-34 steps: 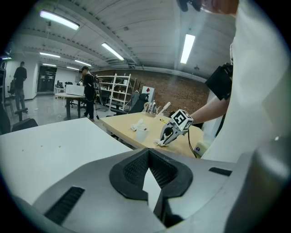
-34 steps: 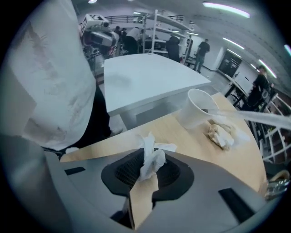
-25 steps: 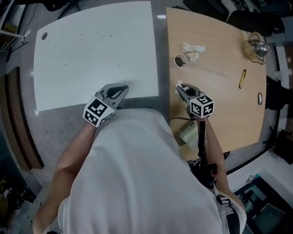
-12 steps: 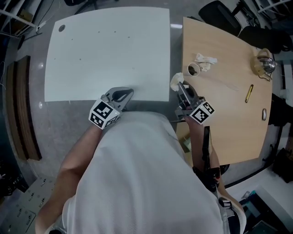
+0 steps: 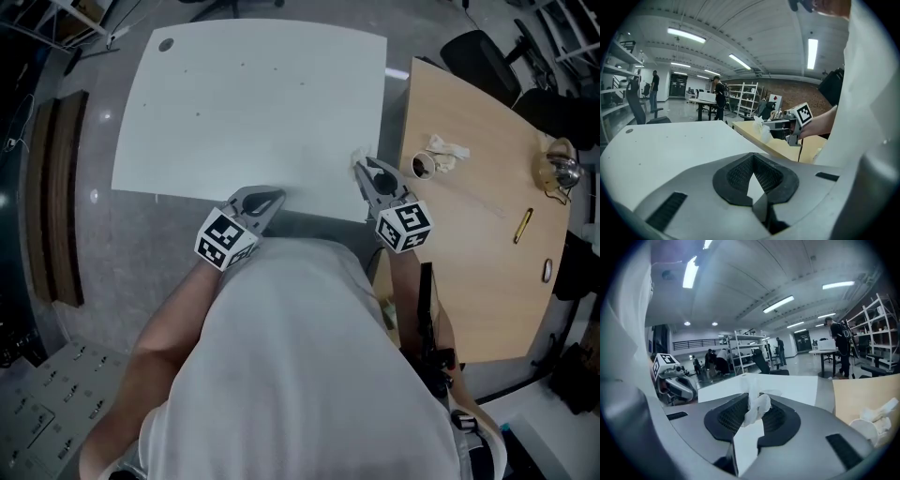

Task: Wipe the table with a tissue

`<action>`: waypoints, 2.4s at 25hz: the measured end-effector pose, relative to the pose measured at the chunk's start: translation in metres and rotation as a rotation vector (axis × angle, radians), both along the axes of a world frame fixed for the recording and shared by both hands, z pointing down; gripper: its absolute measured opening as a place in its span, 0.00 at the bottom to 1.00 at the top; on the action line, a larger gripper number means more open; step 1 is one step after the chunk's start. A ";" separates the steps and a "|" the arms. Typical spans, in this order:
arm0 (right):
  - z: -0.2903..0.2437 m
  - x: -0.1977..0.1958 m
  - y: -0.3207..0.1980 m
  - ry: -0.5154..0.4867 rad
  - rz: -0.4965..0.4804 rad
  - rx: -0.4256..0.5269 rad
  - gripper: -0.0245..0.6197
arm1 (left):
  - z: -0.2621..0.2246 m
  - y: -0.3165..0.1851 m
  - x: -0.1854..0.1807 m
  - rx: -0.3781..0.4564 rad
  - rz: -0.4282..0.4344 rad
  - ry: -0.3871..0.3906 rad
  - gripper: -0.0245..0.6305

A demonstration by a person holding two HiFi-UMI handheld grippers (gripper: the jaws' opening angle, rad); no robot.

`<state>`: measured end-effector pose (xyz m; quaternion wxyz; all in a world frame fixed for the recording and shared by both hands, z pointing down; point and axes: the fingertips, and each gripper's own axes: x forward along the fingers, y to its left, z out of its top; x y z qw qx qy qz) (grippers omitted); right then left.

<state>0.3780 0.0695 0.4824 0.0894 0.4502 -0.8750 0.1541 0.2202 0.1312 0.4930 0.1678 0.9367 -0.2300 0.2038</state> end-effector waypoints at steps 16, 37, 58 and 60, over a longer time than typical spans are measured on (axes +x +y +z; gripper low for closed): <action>0.100 0.018 -0.005 0.048 0.144 -0.446 0.15 | 0.014 -0.016 -0.057 -0.071 -0.109 0.019 0.04; 0.132 -0.011 -0.044 0.328 0.090 -0.480 0.15 | 0.014 -0.080 -0.117 -0.071 -0.099 0.034 0.04; 0.131 -0.046 -0.037 0.368 0.253 -0.403 0.13 | 0.019 -0.103 -0.148 -0.084 0.004 0.021 0.04; 0.131 -0.055 -0.038 0.354 0.267 -0.392 0.13 | 0.019 -0.107 -0.153 -0.082 0.011 0.020 0.04</action>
